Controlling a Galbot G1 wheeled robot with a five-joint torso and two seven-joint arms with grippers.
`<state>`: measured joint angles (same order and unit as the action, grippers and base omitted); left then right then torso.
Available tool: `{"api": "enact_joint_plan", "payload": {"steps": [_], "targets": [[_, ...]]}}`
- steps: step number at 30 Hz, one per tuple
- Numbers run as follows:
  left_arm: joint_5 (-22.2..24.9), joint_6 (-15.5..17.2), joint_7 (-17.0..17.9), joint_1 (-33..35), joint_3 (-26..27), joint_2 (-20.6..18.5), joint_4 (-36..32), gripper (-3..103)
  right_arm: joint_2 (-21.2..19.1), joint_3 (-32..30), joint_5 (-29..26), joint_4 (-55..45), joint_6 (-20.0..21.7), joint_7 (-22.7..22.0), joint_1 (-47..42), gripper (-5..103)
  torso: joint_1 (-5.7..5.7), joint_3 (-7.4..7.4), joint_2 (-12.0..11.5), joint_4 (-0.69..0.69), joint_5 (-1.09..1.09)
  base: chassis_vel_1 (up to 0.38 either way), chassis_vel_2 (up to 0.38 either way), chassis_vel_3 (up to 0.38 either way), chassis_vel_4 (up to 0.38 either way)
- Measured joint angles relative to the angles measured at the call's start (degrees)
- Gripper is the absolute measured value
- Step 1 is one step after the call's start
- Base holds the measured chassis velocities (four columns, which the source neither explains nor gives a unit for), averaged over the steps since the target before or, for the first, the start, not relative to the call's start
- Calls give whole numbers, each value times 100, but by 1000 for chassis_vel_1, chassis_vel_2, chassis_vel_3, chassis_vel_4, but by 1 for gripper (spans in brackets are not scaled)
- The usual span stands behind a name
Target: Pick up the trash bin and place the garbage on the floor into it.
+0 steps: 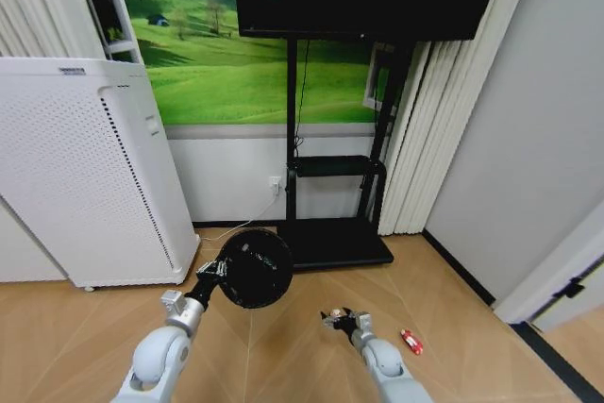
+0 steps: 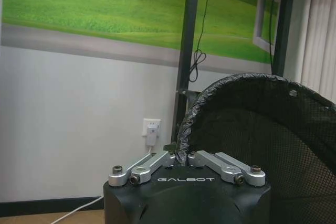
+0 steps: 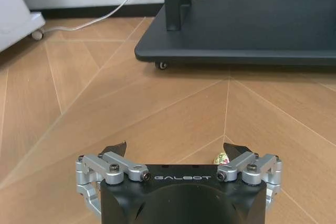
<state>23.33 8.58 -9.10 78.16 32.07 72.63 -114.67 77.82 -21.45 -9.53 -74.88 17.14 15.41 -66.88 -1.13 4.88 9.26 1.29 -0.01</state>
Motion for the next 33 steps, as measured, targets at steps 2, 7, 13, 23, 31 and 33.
{"api": "enact_joint_plan", "payload": {"steps": [2, 7, 13, 23, 31, 33], "targets": [[-2, 0, -2, -17, -39, 0, -51, 3, 70, 112, 152, 469, -139, -8, 270, 100, 0, 0, 0, 0, 1, 0, 0, 0, 0], [-8, 25, 5, 19, -66, -25, -151, 3, 209, 158, 284, 971, -300, -132, 528, 100, 0, 0, 0, -2, 2, 0, 0, 0, 0], [16, 95, 30, 156, -24, -118, -399, 3, 400, 159, 506, 1767, -520, -296, 933, 100, 0, 0, 0, -2, 1, 0, 0, 0, 0], [63, 130, 40, 303, 46, -191, -597, 3, 627, -23, 801, 2706, -788, -456, 1445, 100, 0, 0, 2, -2, 1, 0, 0, 0, 0], [124, 148, 78, 302, 44, -201, -597, 3, 795, -148, 930, 3270, -989, -832, 1702, 100, 1, 0, 2, -1, 2, 0, 0, 0, 0], [124, 148, 81, 314, 31, -181, -589, 3, 810, -158, 969, 3335, -1033, -909, 1733, 100, 0, 0, 2, -1, 1, 0, 0, 0, 0]]}}
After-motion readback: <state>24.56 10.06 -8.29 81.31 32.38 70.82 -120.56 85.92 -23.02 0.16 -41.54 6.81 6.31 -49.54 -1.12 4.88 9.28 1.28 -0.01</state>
